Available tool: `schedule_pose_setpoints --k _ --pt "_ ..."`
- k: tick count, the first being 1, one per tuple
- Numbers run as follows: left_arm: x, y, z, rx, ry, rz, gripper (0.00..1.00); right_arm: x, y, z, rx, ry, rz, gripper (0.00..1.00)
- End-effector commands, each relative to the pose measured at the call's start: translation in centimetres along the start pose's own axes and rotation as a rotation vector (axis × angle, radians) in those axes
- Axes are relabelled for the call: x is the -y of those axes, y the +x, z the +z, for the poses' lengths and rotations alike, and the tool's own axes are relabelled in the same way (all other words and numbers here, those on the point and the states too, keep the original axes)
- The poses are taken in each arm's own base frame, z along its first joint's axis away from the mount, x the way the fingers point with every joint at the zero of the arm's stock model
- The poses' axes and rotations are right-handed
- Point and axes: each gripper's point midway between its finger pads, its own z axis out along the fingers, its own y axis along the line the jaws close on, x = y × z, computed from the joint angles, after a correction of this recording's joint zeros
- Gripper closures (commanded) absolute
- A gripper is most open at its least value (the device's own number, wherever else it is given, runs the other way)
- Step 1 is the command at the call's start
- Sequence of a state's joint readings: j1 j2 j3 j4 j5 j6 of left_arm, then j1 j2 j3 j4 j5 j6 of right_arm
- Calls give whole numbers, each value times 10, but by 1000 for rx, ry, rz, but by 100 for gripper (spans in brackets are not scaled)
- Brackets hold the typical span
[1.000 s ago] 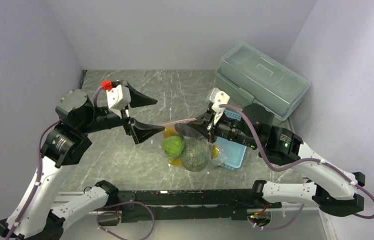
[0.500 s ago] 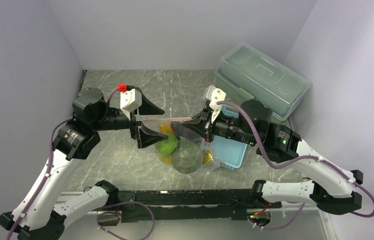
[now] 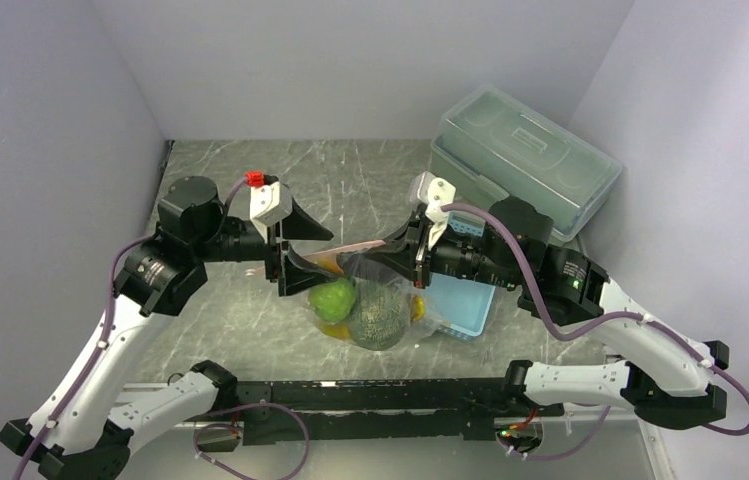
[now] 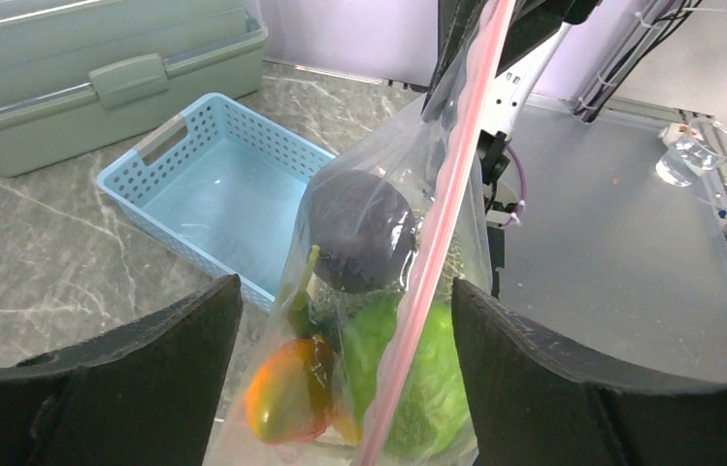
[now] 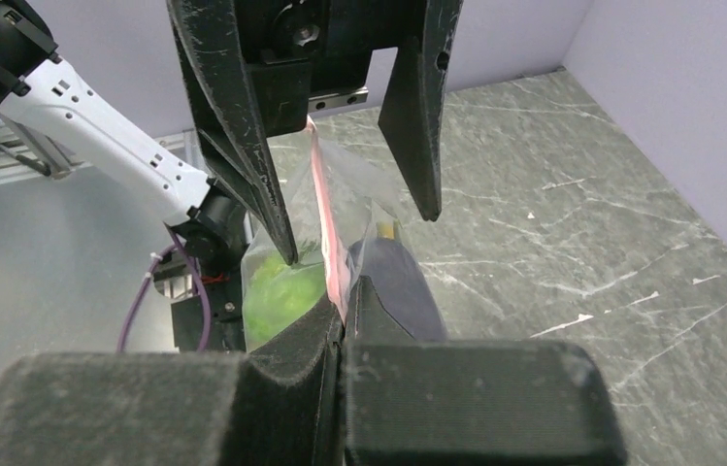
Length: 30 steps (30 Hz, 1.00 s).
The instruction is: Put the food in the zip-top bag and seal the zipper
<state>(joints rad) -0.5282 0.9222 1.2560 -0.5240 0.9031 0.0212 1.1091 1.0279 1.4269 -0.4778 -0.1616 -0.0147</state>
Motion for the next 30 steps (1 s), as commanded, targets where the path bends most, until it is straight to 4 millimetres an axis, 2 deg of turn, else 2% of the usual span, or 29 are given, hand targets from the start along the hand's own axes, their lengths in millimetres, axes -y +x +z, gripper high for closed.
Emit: schedule_pose_setpoints --k 1,8,14,24,30 --pt "8 8 1 -19 65 14 21 -3 -53 -18 168 -4 -15 100" --pt "15 18 -1 -43 92 -9 52 3 -59 -19 187 35 -14 100" --pt "16 20 -1 -47 93 -9 100 5 -60 -17 195 40 -15 100" --pt "0 15 -4 -45 -16 3 100 14 -52 -14 178 96 16 100" --pt "-18 9 -10 -39 -146 19 100 34 -35 -14 133 208 18 96"
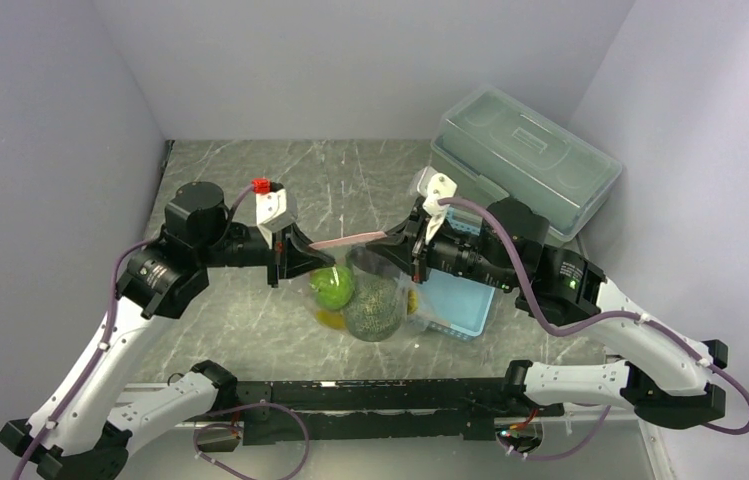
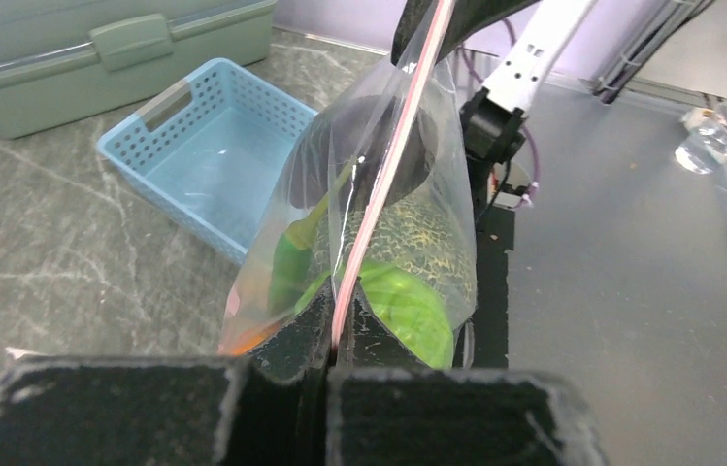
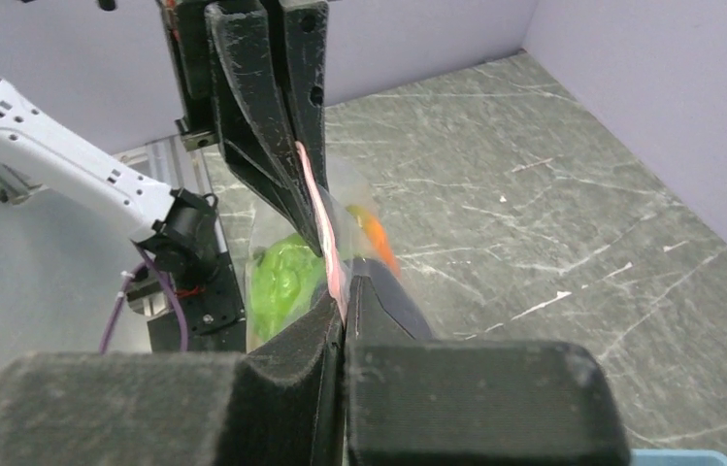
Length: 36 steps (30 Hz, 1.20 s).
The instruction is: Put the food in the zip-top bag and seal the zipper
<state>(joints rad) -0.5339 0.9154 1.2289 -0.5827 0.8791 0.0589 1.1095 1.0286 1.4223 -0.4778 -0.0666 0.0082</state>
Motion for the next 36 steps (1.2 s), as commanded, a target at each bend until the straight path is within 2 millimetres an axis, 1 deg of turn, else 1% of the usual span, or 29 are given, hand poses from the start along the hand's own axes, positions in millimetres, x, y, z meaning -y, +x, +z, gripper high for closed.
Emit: schedule_pose_setpoints --k 1,3,4,6,8,10,12,15,19,24,26,32,36 --pt "-19 -12 -11 17 -152 42 100 22 -34 -13 132 131 1 94" --pt "-24 -14 -13 22 -190 51 100 28 -30 -14 125 161 3 87" --pt "-27 -15 -15 24 -213 54 100 31 -28 -15 124 179 4 82" --pt "-33 -18 -18 29 -255 57 100 38 -24 -19 120 224 6 67" --pt "-43 -21 -22 32 -322 57 100 44 -21 -25 121 260 9 57" --pt "-54 -22 -27 30 -392 57 100 49 -16 -31 121 290 10 51" --pt "-66 -24 -33 28 -466 62 100 53 -13 -39 129 316 13 47" --pt "-87 -25 -43 24 -591 72 100 56 -8 -45 131 336 14 46" --pt "-115 -25 -53 -1 -736 66 100 58 4 -48 116 349 13 45" --pt "-147 -26 -68 -50 -903 93 100 63 18 -55 108 382 16 42" --pt "-161 -30 -80 -68 -999 124 100 63 22 -57 106 385 19 41" --pt "-198 -38 -100 -129 -1193 247 100 59 36 -49 87 355 29 40" --pt "-224 -42 -106 -191 -1296 354 100 57 41 -45 77 345 28 39"
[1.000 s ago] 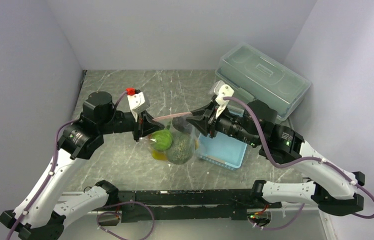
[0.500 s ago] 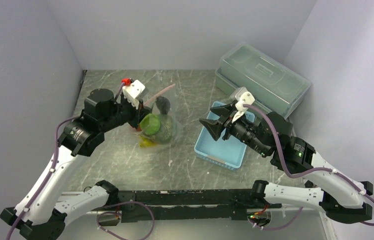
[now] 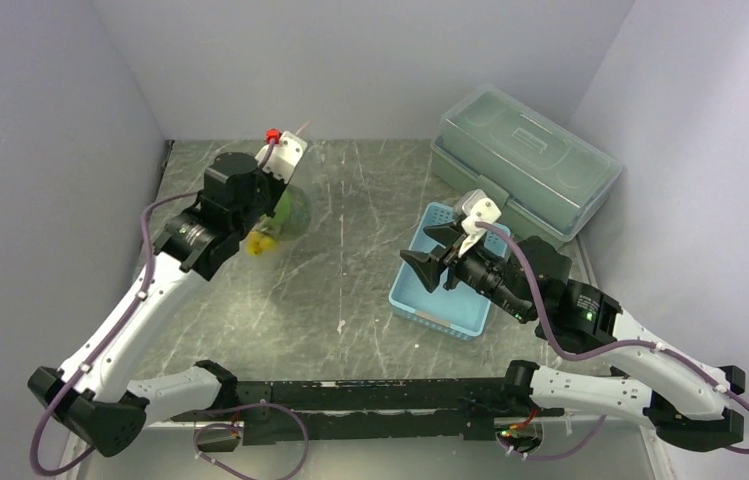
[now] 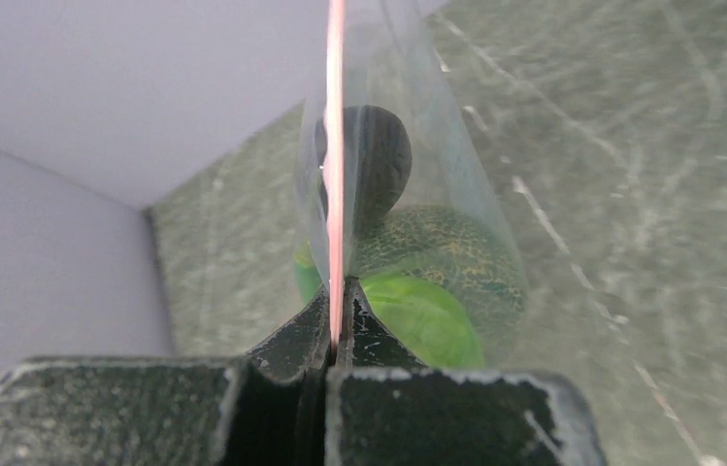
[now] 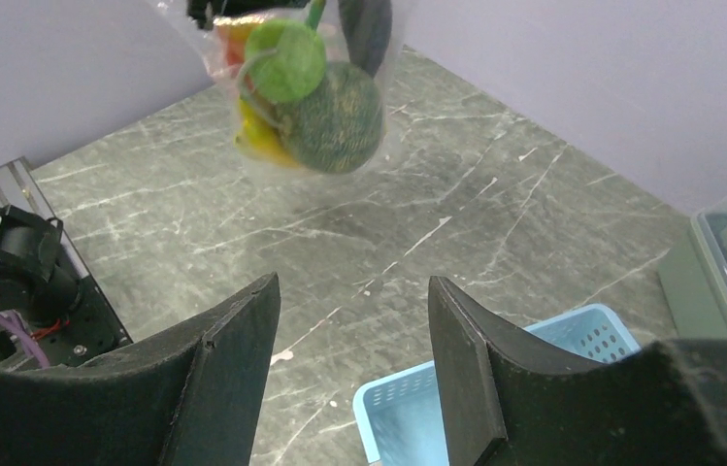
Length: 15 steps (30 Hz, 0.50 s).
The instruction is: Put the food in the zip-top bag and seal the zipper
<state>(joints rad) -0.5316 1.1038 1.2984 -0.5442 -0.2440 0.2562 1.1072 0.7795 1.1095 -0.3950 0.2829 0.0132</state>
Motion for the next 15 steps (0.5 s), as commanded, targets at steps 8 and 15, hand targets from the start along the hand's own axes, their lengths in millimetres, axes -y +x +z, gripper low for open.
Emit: schedule_pose_setpoints --k 8,15 --pt "-44 -34 60 72 -277 220 100 -5 -8 -4 47 -31 35 38" --pt "-2 15 106 30 -168 183 100 -3 -8 -17 60 -38 47 37"
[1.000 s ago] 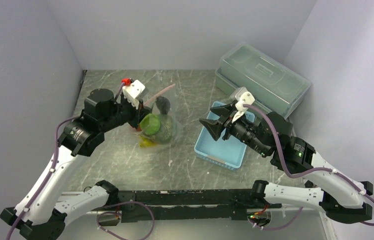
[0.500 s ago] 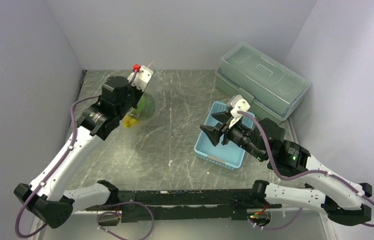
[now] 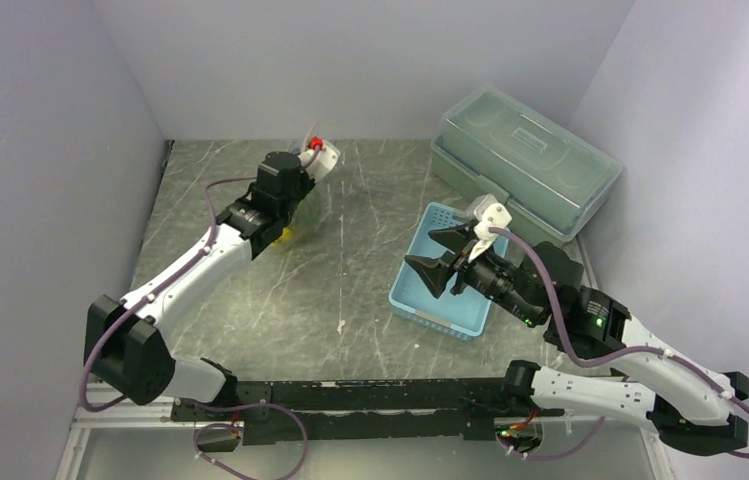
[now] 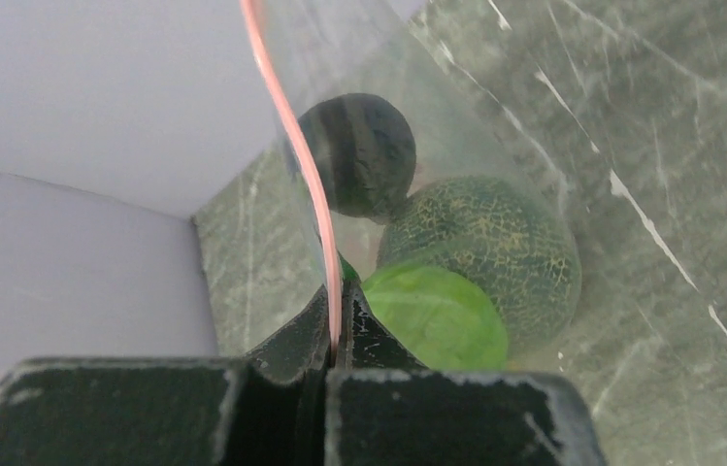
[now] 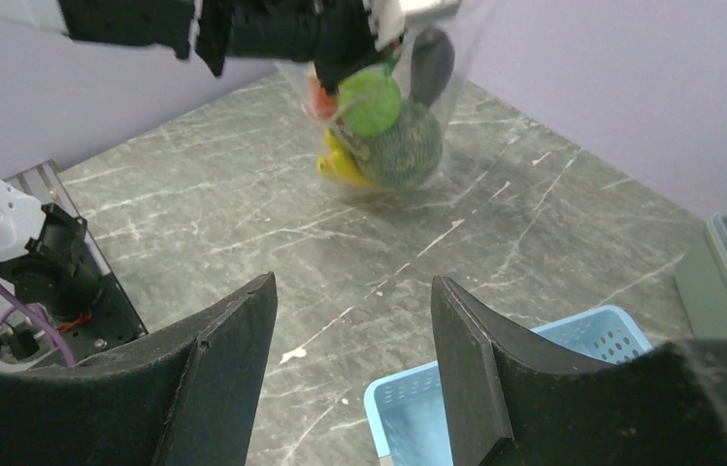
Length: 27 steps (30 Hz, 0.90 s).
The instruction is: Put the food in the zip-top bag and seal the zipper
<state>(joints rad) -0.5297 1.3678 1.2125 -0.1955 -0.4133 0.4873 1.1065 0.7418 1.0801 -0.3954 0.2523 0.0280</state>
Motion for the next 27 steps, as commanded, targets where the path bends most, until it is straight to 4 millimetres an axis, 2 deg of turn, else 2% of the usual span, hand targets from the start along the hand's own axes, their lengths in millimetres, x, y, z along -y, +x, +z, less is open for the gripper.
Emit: schedule_pose_setpoints --k 1,5,10,21,27 --pt "13 -10 12 82 13 -81 100 1 -12 -11 53 -7 29 37" --pt "54 1 14 32 123 -142 100 3 -12 -17 60 -7 33 37" --pt "95 4 3 13 199 -156 100 5 -10 -20 66 2 35 35" --pt "148 24 -28 -68 379 -289 99 10 3 -17 45 36 29 30" --pt "170 28 -49 -95 468 -349 86 16 17 -6 0 88 29 26"
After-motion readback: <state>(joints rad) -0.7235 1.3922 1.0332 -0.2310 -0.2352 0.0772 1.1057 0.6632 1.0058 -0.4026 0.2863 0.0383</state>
